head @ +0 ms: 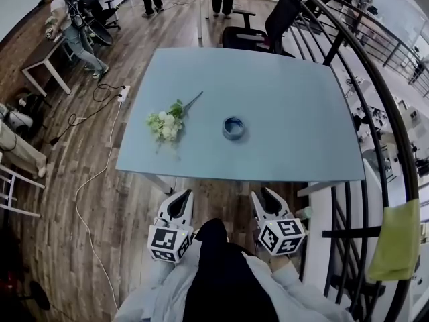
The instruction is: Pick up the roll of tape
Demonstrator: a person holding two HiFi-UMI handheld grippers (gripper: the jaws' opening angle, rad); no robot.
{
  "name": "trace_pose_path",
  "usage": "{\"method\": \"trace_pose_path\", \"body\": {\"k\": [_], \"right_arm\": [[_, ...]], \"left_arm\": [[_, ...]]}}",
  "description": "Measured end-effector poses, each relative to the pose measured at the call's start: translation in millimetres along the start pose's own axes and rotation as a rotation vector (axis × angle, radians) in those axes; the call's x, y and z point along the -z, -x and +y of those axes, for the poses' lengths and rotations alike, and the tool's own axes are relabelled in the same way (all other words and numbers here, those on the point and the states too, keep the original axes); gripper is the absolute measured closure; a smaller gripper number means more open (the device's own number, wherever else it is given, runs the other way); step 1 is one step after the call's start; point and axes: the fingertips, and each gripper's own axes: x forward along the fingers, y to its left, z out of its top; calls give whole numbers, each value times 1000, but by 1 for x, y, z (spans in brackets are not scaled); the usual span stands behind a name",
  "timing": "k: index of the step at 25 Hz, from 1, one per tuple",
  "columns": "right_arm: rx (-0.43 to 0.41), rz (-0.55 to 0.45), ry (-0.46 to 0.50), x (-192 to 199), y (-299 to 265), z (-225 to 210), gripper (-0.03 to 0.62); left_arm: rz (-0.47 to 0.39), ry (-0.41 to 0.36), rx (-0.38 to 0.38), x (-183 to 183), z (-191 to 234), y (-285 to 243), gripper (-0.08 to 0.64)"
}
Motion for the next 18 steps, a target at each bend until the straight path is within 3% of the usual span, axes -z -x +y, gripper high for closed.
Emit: {"method": "trace_pose_path", "body": {"k": [10, 18], "right_arm": [[2, 30, -28, 1, -16, -15, 423], [-14, 52, -31, -16, -50, -32, 422]], "left_arm": [[23, 15, -18, 5, 0, -13, 545], [41, 29, -23, 1, 12, -57, 545]]}}
